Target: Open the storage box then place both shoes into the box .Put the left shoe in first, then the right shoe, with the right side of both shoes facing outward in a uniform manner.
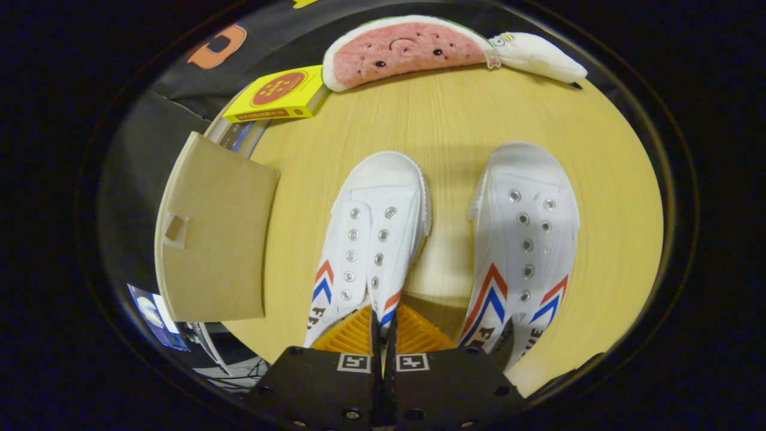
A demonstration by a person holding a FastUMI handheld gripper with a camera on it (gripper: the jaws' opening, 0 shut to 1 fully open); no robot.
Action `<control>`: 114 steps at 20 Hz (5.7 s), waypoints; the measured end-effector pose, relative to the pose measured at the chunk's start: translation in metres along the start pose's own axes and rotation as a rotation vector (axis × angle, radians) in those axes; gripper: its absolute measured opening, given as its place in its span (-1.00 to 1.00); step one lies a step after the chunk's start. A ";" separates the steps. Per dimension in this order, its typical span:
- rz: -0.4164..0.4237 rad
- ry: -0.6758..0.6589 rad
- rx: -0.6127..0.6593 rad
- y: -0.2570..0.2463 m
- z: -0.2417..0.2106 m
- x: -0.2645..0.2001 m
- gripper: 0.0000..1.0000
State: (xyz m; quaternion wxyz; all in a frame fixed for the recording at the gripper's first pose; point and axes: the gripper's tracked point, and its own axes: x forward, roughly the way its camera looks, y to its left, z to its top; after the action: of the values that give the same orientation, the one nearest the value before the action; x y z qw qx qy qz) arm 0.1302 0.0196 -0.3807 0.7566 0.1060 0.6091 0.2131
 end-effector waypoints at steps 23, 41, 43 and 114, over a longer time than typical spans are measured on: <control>0.152 -0.166 -0.172 0.281 0.024 -0.089 -0.99; -0.096 -0.116 -0.182 0.330 0.020 0.092 -0.99; -0.124 -0.058 -0.200 0.325 0.012 0.105 -0.99; -0.121 -0.019 0.174 -0.127 -0.001 -0.041 -0.95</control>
State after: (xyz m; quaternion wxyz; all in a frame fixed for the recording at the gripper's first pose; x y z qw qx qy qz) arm 0.1471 -0.1111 -0.3984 0.7617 0.1362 0.6234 0.1122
